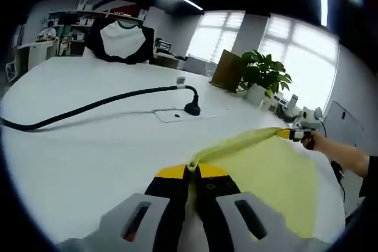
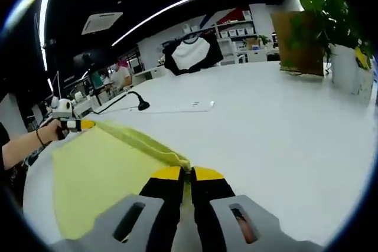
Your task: Fold the garment on the visible template until the final outline fits inside the template.
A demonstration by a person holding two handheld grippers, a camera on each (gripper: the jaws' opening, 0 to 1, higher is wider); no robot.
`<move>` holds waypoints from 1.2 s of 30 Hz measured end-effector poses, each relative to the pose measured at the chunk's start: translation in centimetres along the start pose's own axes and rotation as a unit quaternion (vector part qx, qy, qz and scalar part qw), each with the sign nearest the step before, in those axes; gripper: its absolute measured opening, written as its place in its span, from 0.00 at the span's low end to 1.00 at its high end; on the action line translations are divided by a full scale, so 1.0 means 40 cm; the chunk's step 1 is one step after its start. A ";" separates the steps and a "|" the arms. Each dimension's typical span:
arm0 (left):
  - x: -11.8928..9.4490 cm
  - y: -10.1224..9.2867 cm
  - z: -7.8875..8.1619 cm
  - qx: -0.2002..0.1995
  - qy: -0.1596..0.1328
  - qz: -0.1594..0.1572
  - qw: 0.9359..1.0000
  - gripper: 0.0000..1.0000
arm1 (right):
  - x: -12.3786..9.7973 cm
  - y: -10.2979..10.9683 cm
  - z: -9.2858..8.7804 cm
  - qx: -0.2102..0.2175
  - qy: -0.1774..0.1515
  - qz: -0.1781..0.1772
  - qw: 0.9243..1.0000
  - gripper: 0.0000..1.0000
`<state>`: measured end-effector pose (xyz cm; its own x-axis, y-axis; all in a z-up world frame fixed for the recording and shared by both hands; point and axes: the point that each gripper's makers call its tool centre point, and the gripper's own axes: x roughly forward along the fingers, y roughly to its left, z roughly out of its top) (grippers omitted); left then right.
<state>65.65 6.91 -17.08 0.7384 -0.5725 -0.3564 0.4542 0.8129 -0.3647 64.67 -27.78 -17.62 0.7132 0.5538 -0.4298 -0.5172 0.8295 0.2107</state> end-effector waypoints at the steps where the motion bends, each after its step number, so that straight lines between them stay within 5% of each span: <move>1: 0.004 0.005 -0.004 -0.008 0.001 0.008 1.000 0.05 | -0.001 0.001 -0.001 -0.001 0.000 -0.001 1.000 0.03; 8: 0.010 0.022 0.001 0.004 -0.007 0.039 0.999 0.05 | -0.004 -0.009 -0.007 -0.045 0.007 -0.028 0.999 0.06; 12: -0.007 0.046 0.022 0.071 -0.014 0.085 0.994 0.11 | -0.017 -0.044 0.028 -0.102 -0.021 -0.065 0.992 0.27; 14: -0.021 0.051 0.051 0.126 -0.024 0.110 0.986 0.24 | -0.030 -0.044 0.048 -0.133 -0.038 -0.078 0.987 0.38; 16: -0.027 0.023 0.068 0.171 -0.027 0.102 0.980 0.44 | -0.040 -0.036 0.050 -0.160 -0.032 -0.081 0.983 0.47; 19: -0.041 0.000 0.080 0.182 -0.032 0.109 0.977 0.75 | -0.046 -0.016 0.065 -0.169 -0.041 -0.072 0.982 0.58; 23: -0.069 -0.042 0.083 0.222 -0.035 0.089 0.970 0.88 | -0.051 0.016 0.080 -0.189 -0.064 -0.056 0.978 0.80; 26: -0.090 -0.057 0.082 0.228 -0.042 0.086 0.969 0.98 | -0.061 0.053 0.058 -0.197 -0.056 -0.036 0.978 0.85; 29: -0.115 -0.081 0.067 0.220 -0.041 0.072 0.972 1.00 | -0.078 0.077 0.042 -0.198 -0.057 -0.031 0.978 0.91; 33: -0.156 -0.105 0.057 0.178 -0.077 0.069 0.979 1.00 | -0.104 0.066 0.053 -0.198 -0.082 -0.047 0.976 1.00; 36: -0.169 -0.120 0.027 0.200 -0.065 0.068 0.975 1.00 | -0.120 0.079 0.048 -0.184 -0.083 -0.040 0.979 1.00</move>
<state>59.02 6.98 -11.98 0.8510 -0.4586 -0.2560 0.4860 0.8723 0.0530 60.53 -27.68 -13.22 0.8090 0.5183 -0.2772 -0.5710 0.8048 -0.1618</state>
